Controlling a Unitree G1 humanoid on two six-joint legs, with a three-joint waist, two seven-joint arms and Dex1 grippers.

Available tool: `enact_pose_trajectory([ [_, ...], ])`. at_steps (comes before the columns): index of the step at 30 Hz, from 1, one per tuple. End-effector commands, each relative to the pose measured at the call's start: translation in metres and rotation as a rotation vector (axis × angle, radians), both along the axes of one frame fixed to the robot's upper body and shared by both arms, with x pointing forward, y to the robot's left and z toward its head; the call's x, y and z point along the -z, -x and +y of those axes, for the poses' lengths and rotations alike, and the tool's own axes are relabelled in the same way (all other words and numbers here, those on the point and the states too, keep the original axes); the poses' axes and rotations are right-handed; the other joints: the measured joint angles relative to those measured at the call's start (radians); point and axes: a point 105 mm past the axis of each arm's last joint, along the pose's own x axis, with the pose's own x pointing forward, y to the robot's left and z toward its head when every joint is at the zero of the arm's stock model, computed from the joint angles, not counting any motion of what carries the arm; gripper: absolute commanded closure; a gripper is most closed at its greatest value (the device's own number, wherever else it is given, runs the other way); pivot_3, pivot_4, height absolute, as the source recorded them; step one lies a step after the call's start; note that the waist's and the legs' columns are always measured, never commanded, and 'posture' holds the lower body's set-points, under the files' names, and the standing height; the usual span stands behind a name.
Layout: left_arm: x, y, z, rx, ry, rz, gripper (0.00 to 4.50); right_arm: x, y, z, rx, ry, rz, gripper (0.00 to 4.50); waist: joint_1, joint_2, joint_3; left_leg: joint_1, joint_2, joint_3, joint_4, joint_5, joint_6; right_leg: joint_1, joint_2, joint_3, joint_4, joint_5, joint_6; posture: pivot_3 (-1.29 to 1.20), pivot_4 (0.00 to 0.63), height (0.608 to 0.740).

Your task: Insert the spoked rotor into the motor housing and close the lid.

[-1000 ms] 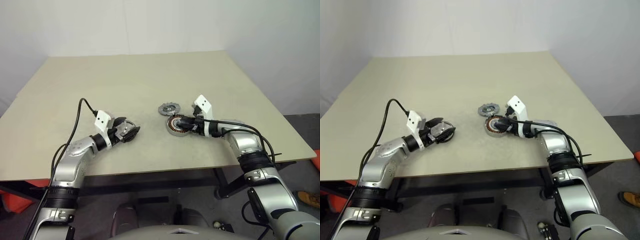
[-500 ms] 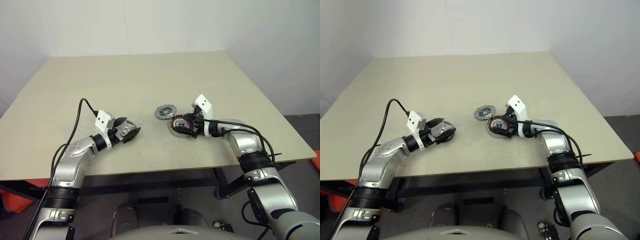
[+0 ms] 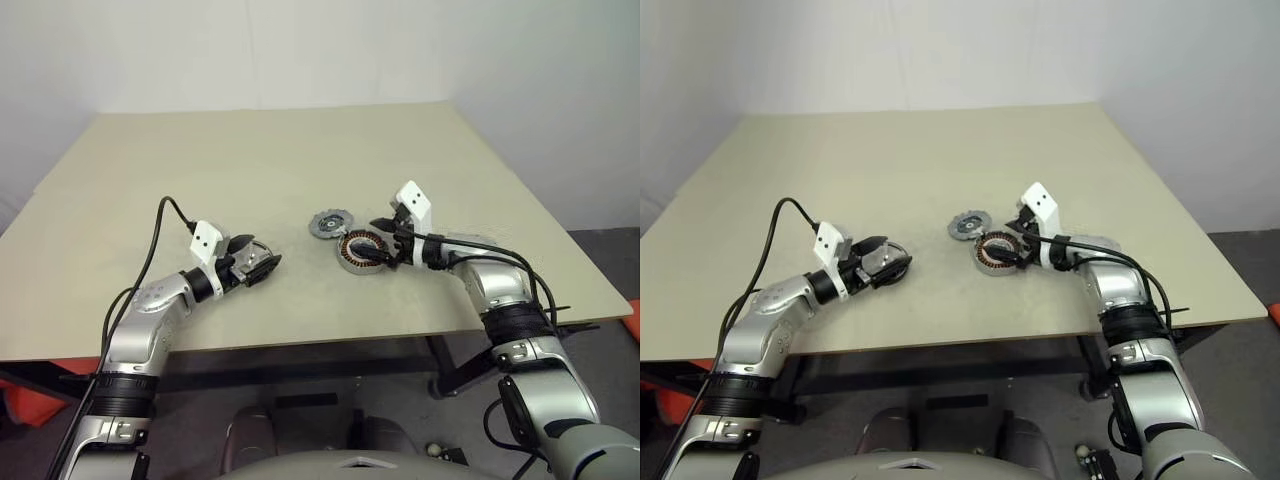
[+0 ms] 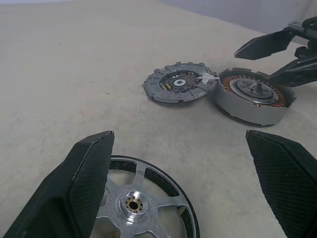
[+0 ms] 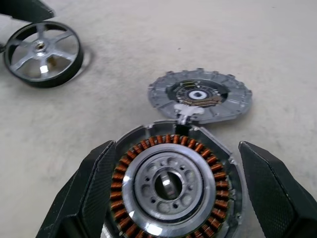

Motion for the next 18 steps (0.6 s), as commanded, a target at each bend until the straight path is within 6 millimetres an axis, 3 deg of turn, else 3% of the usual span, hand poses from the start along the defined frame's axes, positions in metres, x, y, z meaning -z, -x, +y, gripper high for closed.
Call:
enact_pose_trajectory([
  [1, -0.0142, -0.0008, -0.0017, 0.013, 0.003, -0.056, 0.00, -0.0141, 0.0012, 0.0026, -0.024, -0.008, -0.053, 0.04, 0.000, 0.000, 0.000, 0.000, 0.000, 0.000, 0.000, 0.000, 0.000, 0.000, 0.000, 0.000, 0.000, 0.000, 0.000, 0.00, 0.000, 0.740],
  [7, -0.0136, -0.0013, -0.0015, 0.011, 0.002, -0.055, 0.00, -0.0123, 0.0049, 0.0023, -0.039, -0.006, -0.047, 0.04, 0.000, 0.000, 0.000, 0.000, 0.000, 0.000, 0.000, 0.000, 0.000, 0.000, 0.000, 0.000, 0.000, 0.000, 0.000, 0.00, 0.000, 0.740],
  [9, -0.0136, -0.0014, -0.0015, 0.011, 0.002, -0.055, 0.00, -0.0106, 0.0041, 0.0019, -0.034, 0.004, -0.047, 0.42, -0.001, 0.000, 0.000, 0.000, 0.000, 0.000, 0.000, 0.000, 0.000, 0.000, 0.000, 0.000, 0.000, 0.000, 0.000, 0.00, 0.000, 0.740],
  [13, -0.0137, -0.0017, -0.0013, 0.009, 0.002, -0.056, 0.00, -0.0085, 0.0041, 0.0016, -0.033, 0.019, -0.047, 1.68, -0.001, 0.000, 0.000, 0.000, 0.000, 0.000, 0.000, 0.000, 0.000, 0.000, 0.000, 0.000, 0.000, 0.000, 0.000, 0.00, 0.000, 0.740],
  [16, -0.0137, -0.0018, -0.0011, 0.008, 0.001, -0.056, 0.00, -0.0089, 0.0028, 0.0013, -0.026, 0.021, -0.052, 1.68, -0.001, 0.000, 0.000, 0.000, 0.000, 0.000, 0.000, 0.000, 0.000, 0.000, 0.000, 0.000, 0.000, 0.000, 0.000, 0.00, 0.000, 0.740],
  [18, -0.0137, -0.0020, -0.0010, 0.008, 0.001, -0.056, 0.00, -0.0104, 0.0029, 0.0017, -0.031, 0.007, -0.050, 2.01, -0.001, 0.000, 0.000, 0.000, 0.000, 0.000, 0.000, 0.000, 0.000, 0.000, 0.000, 0.000, 0.000, 0.000, 0.000, 0.00, 0.000, 0.740],
])
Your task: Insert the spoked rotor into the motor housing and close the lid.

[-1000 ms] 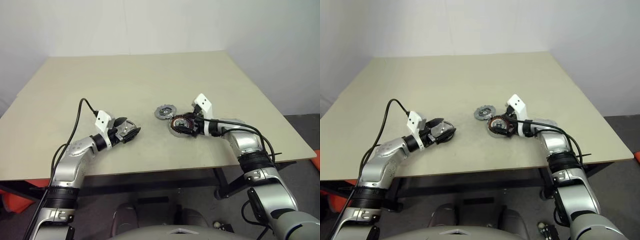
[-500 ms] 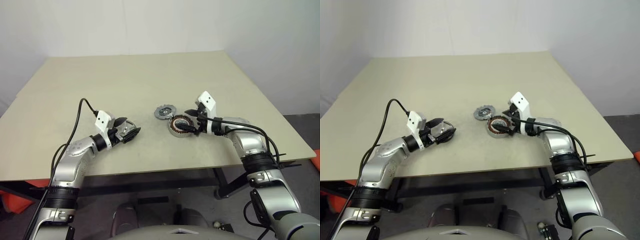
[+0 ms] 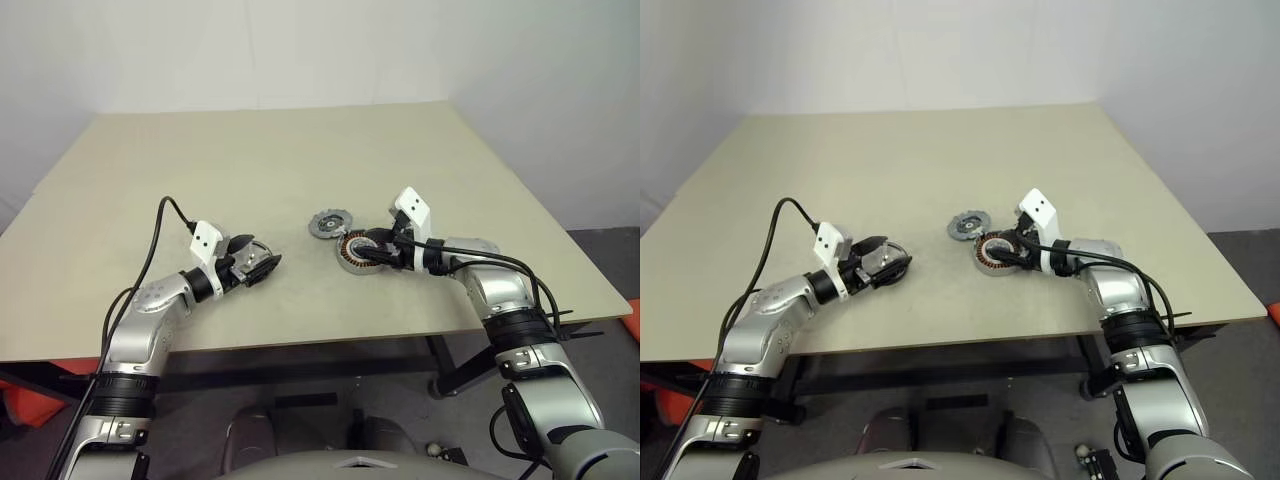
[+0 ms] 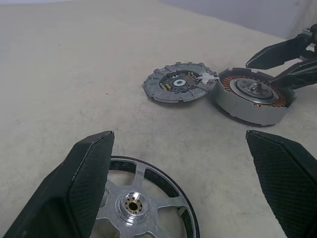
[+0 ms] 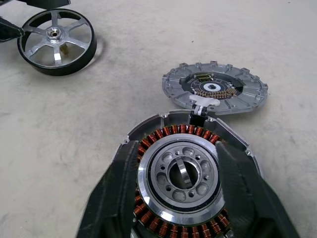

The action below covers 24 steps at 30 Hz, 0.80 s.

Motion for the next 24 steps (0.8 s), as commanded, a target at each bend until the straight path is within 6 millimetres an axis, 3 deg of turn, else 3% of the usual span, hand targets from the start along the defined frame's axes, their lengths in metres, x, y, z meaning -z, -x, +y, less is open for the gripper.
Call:
enact_pose_trajectory([
  [1, -0.014, -0.002, -0.001, 0.009, 0.001, -0.055, 0.00, -0.016, -0.002, 0.001, -0.015, -0.020, -0.054, 2.23, 0.000, 0.000, 0.000, 0.000, 0.000, 0.000, 0.000, 0.000, 0.000, 0.000, 0.000, 0.000, 0.000, 0.000, 0.000, 0.00, 0.000, 0.740],
  [7, -0.014, -0.002, -0.001, 0.009, 0.000, -0.056, 0.00, -0.017, -0.002, 0.001, -0.019, -0.014, -0.058, 4.39, 0.000, 0.000, 0.000, 0.000, 0.000, 0.000, 0.000, 0.000, 0.000, 0.000, 0.000, 0.000, 0.000, 0.000, 0.000, 0.00, 0.000, 0.740],
  [24, -0.013, -0.001, 0.002, -0.004, -0.004, -0.058, 0.00, 0.004, -0.007, 0.000, 0.006, 0.043, -0.018, 4.45, 0.000, 0.000, 0.000, 0.001, 0.000, 0.000, 0.000, 0.000, 0.000, 0.001, 0.000, 0.000, 0.000, 0.000, 0.000, 0.00, 0.000, 0.740],
])
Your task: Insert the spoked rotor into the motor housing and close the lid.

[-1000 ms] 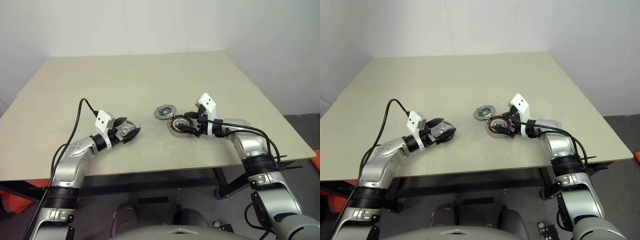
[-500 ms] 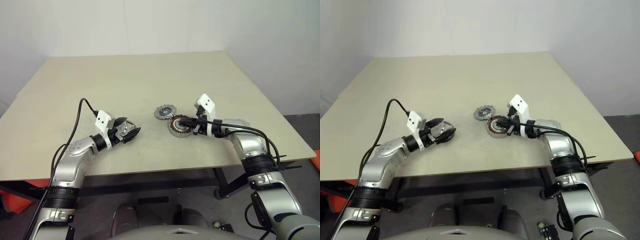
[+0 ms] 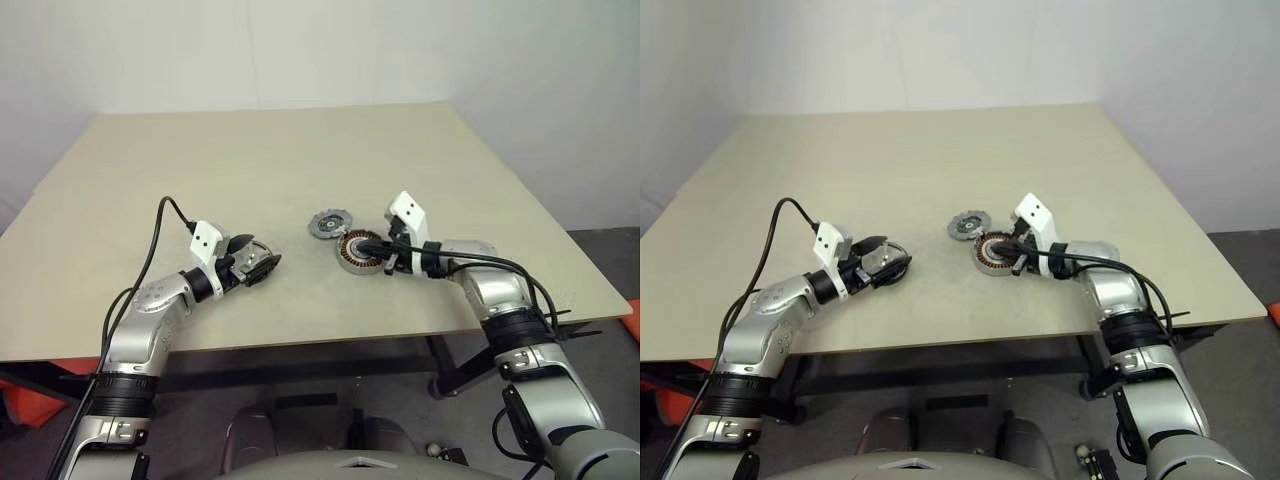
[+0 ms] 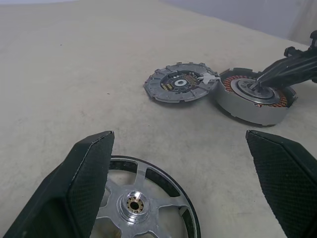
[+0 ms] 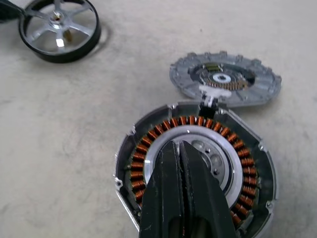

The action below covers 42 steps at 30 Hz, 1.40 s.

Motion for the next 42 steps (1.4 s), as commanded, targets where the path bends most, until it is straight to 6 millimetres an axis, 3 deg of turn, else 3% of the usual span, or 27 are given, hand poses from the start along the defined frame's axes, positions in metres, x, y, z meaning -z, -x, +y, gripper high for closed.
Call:
enact_pose_trajectory([
  [1, -0.014, -0.001, 0.001, 0.001, -0.003, -0.058, 0.00, -0.005, -0.010, -0.003, 0.034, 0.013, -0.029, 4.45, -0.001, 0.000, 0.000, 0.001, 0.000, 0.000, 0.000, 0.000, 0.000, 0.000, 0.000, 0.000, 0.000, 0.000, 0.000, 0.00, 0.000, 0.740],
  [8, -0.013, -0.001, 0.001, 0.002, -0.004, -0.056, 0.00, -0.005, -0.021, -0.006, 0.069, 0.020, -0.039, 4.45, -0.001, 0.000, 0.000, 0.001, 0.000, 0.000, 0.001, 0.000, 0.000, 0.001, 0.000, 0.000, 0.001, 0.000, 0.000, 0.00, 0.000, 0.740],
  [14, -0.013, -0.001, 0.002, -0.003, -0.006, -0.058, 0.00, 0.003, -0.016, -0.003, 0.057, 0.022, -0.025, 4.45, -0.001, 0.000, 0.000, 0.001, 0.000, 0.000, 0.000, 0.000, 0.000, 0.001, 0.000, 0.000, 0.001, 0.000, 0.000, 0.00, 0.000, 0.740],
  [21, -0.013, -0.002, 0.002, -0.004, -0.006, -0.058, 0.00, -0.023, -0.021, -0.004, 0.054, -0.006, -0.091, 4.45, -0.001, 0.000, 0.000, 0.001, 0.000, 0.000, 0.001, 0.000, 0.000, 0.001, 0.000, 0.000, 0.001, 0.000, 0.000, 0.00, 0.000, 0.740],
  [28, -0.013, -0.002, 0.002, -0.003, -0.006, -0.057, 0.00, -0.029, -0.022, -0.006, 0.058, -0.004, -0.111, 4.45, -0.001, 0.000, 0.000, 0.001, 0.000, 0.000, 0.000, 0.000, 0.000, 0.001, 0.000, 0.000, 0.001, 0.000, 0.000, 0.00, 0.000, 0.740],
  [31, -0.013, -0.002, 0.002, -0.003, -0.007, -0.056, 0.00, -0.021, -0.019, -0.008, 0.061, 0.009, -0.088, 4.45, -0.001, 0.000, 0.000, 0.001, 0.000, 0.000, 0.000, 0.000, 0.000, 0.001, 0.000, 0.000, 0.001, 0.000, 0.000, 0.00, 0.000, 0.740],
  [36, -0.013, -0.002, 0.004, -0.007, -0.008, -0.055, 0.00, 0.011, -0.012, -0.014, 0.084, 0.060, -0.010, 4.45, 0.000, 0.000, 0.000, 0.001, 0.000, 0.000, 0.000, 0.000, 0.000, 0.001, 0.000, 0.000, 0.001, 0.000, 0.000, 0.00, 0.000, 0.740],
  [42, -0.015, -0.001, 0.008, -0.036, 0.029, -0.047, 0.00, -0.012, -0.022, -0.012, 0.102, 0.013, -0.074, 4.45, -0.001, 0.000, 0.000, 0.002, 0.000, 0.000, 0.001, 0.000, -0.001, 0.001, 0.000, 0.000, 0.001, 0.000, 0.000, 0.00, 0.000, 0.740],
])
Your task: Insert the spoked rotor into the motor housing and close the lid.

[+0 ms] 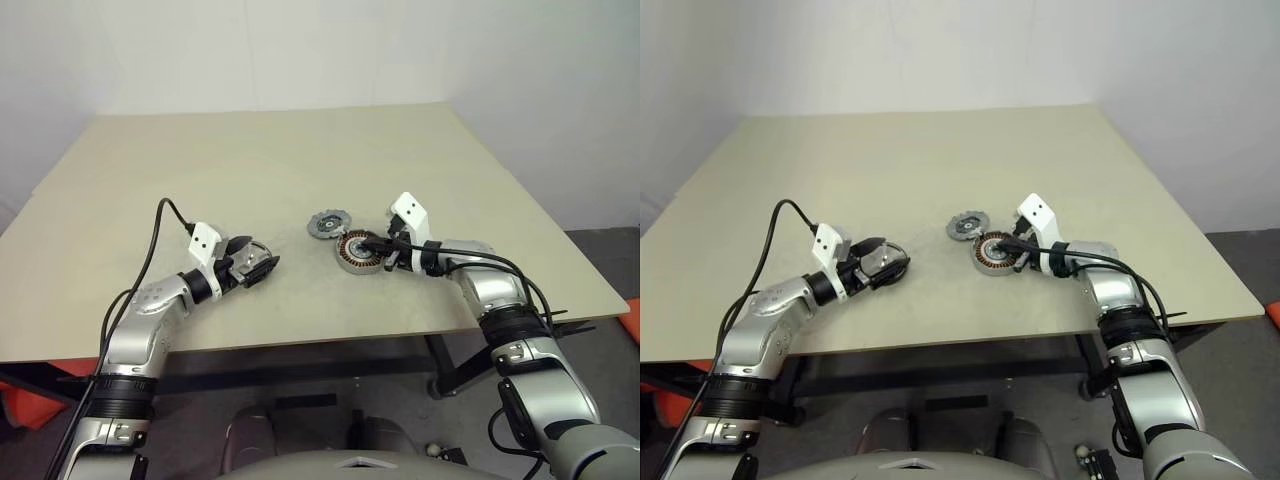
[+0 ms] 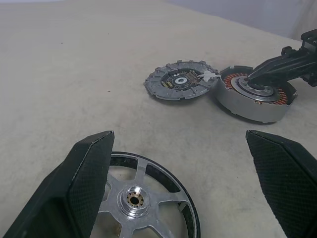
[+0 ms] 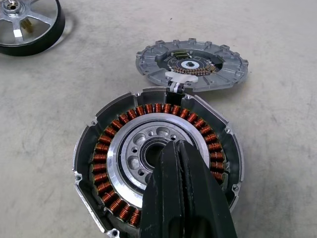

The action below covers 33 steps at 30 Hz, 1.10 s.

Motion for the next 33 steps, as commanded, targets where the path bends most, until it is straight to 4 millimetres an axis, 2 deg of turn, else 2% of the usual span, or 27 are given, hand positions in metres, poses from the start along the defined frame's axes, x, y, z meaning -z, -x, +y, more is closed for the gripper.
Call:
enact_pose_trajectory([
  [1, -0.018, -0.002, 0.006, -0.033, 0.038, -0.050, 0.00, -0.023, -0.010, -0.002, 0.018, -0.026, -0.069, 4.45, 0.000, 0.000, 0.000, 0.000, 0.000, 0.000, 0.000, 0.000, 0.000, 0.000, 0.000, 0.000, 0.000, 0.000, 0.000, 0.00, 0.000, 0.740],
  [6, -0.019, -0.004, 0.030, -0.178, 0.139, 0.056, 0.00, -0.044, -0.010, 0.003, -0.006, -0.060, -0.128, 4.45, -0.001, 0.000, 0.000, -0.001, 0.000, 0.000, 0.000, 0.000, 0.000, -0.001, 0.000, 0.000, 0.000, 0.000, 0.000, 0.00, 0.000, 0.740],
  [10, -0.012, 0.001, 0.048, -0.257, 0.229, 0.215, 0.00, -0.054, -0.010, 0.007, -0.014, -0.071, -0.158, 4.45, -0.002, 0.000, 0.000, -0.002, 0.000, 0.000, 0.000, 0.000, 0.000, -0.001, 0.000, 0.000, 0.000, 0.000, 0.000, 0.00, 0.000, 0.740],
  [13, -0.003, 0.008, 0.053, -0.274, 0.267, 0.307, 0.00, -0.058, -0.010, 0.008, -0.017, -0.072, -0.169, 4.45, -0.002, 0.000, 0.000, -0.001, 0.000, 0.000, 0.000, 0.000, 0.000, -0.001, 0.000, 0.000, 0.000, 0.000, 0.000, 0.00, 0.000, 0.740],
  [18, 0.010, 0.011, 0.042, -0.255, 0.346, 0.415, 0.00, -0.061, -0.010, 0.010, -0.025, -0.073, -0.182, 4.45, 0.002, 0.000, 0.000, -0.001, 0.000, 0.000, 0.000, 0.000, 0.000, -0.001, 0.000, 0.000, 0.000, 0.000, 0.000, 0.00, 0.000, 0.740],
  [24, 0.019, 0.001, 0.018, -0.226, 0.448, 0.499, 0.00, -0.062, -0.010, 0.010, -0.028, -0.066, -0.188, 4.45, 0.002, 0.000, 0.000, -0.001, 0.000, 0.000, 0.001, 0.000, 0.000, 0.000, 0.000, 0.000, 0.000, 0.000, 0.000, 0.00, 0.000, 0.740],
  [27, 0.026, -0.001, 0.013, -0.232, 0.463, 0.537, 0.00, -0.063, -0.011, 0.008, -0.021, -0.062, -0.192, 4.45, 0.001, 0.000, 0.000, -0.001, -0.001, 0.000, 0.001, 0.000, 0.000, 0.000, 0.000, 0.000, 0.000, 0.000, 0.000, 0.00, 0.000, 0.740],
  [30, 0.028, -0.001, 0.013, -0.252, 0.486, 0.551, 0.61, -0.063, -0.010, 0.005, -0.010, -0.059, -0.194, 4.50, 0.003, 0.000, 0.000, -0.001, -0.001, 0.000, 0.001, 0.000, 0.000, 0.001, 0.000, 0.000, 0.000, 0.000, 0.000, 0.00, 0.000, 0.740],
  [33, 0.028, 0.001, 0.014, -0.254, 0.500, 0.558, 1.62, -0.064, -0.011, 0.003, 0.001, -0.058, -0.196, 4.50, 0.002, 0.000, 0.000, -0.001, -0.001, -0.001, 0.001, 0.000, 0.001, 0.001, 0.000, 0.000, -0.001, 0.000, 0.000, 0.00, 0.000, 0.740],
])
